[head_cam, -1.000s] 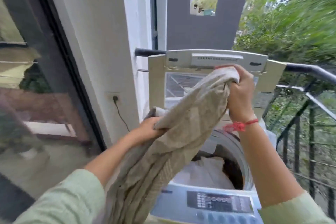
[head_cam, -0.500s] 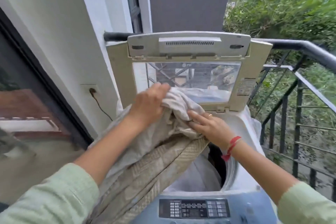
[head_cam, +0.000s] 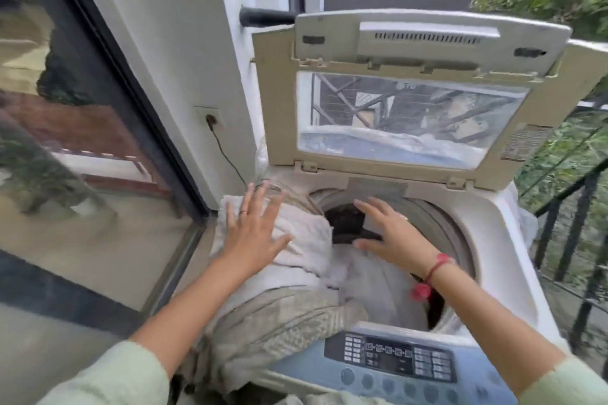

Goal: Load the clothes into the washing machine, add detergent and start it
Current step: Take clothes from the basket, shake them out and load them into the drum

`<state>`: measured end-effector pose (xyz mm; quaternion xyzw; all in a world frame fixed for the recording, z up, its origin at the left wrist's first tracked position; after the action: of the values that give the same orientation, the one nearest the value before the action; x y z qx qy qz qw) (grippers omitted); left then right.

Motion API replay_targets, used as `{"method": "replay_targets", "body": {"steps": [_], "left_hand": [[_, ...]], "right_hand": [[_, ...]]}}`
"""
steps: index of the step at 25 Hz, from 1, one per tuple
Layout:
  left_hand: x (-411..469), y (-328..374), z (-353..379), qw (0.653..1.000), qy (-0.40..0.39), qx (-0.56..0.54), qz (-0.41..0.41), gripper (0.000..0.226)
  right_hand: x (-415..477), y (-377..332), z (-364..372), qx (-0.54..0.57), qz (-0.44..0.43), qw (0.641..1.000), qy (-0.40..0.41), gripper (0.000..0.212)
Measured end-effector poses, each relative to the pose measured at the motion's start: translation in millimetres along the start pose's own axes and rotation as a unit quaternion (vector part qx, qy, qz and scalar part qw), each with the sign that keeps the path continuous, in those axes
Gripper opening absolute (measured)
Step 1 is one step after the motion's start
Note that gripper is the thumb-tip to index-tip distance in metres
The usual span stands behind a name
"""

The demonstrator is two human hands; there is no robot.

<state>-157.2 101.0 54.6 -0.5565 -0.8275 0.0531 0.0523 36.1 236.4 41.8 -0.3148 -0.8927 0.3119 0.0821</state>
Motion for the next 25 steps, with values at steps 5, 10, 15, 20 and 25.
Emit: {"method": "replay_targets", "body": {"steps": [5,10,15,20,25], "left_hand": [[-45.2,-63.4,78.2,0.932,-0.156,-0.291,-0.151,0.108],[-49.7,-49.2,56.5,0.955,-0.01,-0.276,-0.109,0.097],[-19.7,-2.4,-20.2,0.975,0.099,-0.199,-0.018,0.099],[-15.2,36.1,40.6,0.988,-0.138,-0.067,0.001,0.092],[-38.0,15.8,49.5,0.992,-0.079,-0.1,0.0,0.083]], "right_hand": [[75.4,-63.1,130.9,0.176,0.099,0.978,-0.054,0.094],[59.2,-56.9,72.3,0.254,-0.01,0.958,0.133,0.022],[11.0,-11.4,-97.0,0.415,-0.03,0.828,0.376,0.026],[-42.5,71.6,-93.1,0.183,0.127,0.847,0.482,0.017],[-12.9,66.9,40.1,-0.13,0.182,0.963,-0.153,0.032]]}}
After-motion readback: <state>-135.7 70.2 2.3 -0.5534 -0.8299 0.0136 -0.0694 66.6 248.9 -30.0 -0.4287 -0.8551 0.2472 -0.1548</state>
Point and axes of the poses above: each hand's wrist, its own x-axis towards the middle knuckle, its own z-axis out of the palm, y = z × x, the point moved 8 cm from there along x, towards the middle knuckle, and after that the axes turned 15 degrees about x, right-handed, at the moved point
